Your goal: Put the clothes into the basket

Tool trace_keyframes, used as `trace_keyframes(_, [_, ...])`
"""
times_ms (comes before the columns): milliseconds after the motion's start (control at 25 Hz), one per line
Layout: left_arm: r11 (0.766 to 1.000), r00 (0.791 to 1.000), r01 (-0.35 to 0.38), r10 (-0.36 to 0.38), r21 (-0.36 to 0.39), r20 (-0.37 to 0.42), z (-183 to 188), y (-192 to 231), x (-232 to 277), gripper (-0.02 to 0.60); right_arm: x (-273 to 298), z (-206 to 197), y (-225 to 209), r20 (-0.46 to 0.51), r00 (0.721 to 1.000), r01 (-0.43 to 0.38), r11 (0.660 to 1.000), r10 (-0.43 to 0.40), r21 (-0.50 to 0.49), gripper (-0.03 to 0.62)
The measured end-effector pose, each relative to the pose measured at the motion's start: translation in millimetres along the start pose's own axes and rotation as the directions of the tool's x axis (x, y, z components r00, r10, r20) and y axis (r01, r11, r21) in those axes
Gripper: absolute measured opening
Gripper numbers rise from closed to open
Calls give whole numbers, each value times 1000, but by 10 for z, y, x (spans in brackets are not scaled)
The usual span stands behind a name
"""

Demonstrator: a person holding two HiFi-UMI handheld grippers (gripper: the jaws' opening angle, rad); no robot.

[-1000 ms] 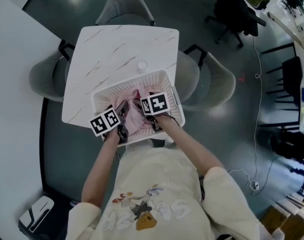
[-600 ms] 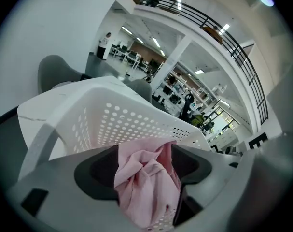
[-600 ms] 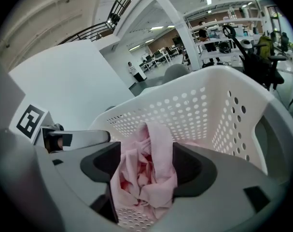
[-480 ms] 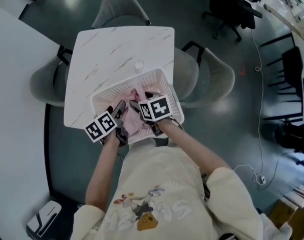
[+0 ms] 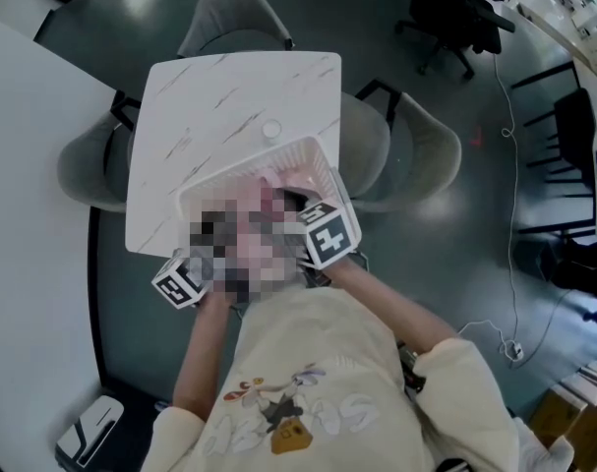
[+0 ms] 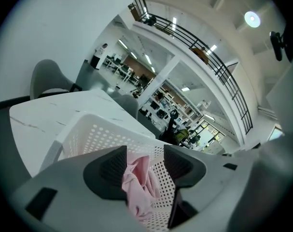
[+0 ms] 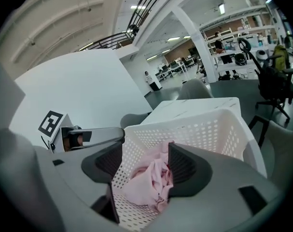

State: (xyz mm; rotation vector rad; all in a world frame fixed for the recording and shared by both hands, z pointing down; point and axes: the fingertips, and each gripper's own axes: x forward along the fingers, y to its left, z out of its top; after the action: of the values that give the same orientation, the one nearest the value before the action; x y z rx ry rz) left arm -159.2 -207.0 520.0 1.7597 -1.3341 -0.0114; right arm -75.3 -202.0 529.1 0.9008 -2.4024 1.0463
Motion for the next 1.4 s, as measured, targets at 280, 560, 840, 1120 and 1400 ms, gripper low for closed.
trace_keyframes(280, [999, 999, -7, 4, 53, 40, 17, -73, -146, 203, -178, -4, 36, 52, 999, -3, 999, 5, -37, 271])
trace_keyframes(560, [967, 996, -54, 33, 249, 86, -225, -212, -349, 147, -404, -83, 24, 184, 983, 33, 997, -19, -71, 258])
trace_keyframes(840, [895, 975, -176, 101, 411, 198, -400, -171, -503, 78, -480, -251, 45, 252, 964, 178, 918, -89, -355, 249])
trace_keyframes(1120, [775, 955, -256, 111, 578, 274, -535, -230, -501, 54, -367, -362, 176, 262, 963, 204, 826, -71, -525, 219])
trace_keyframes(1400, [747, 948, -284, 124, 601, 293, -543, -191, -478, 37, -282, -406, 117, 222, 967, 230, 802, -125, -552, 117])
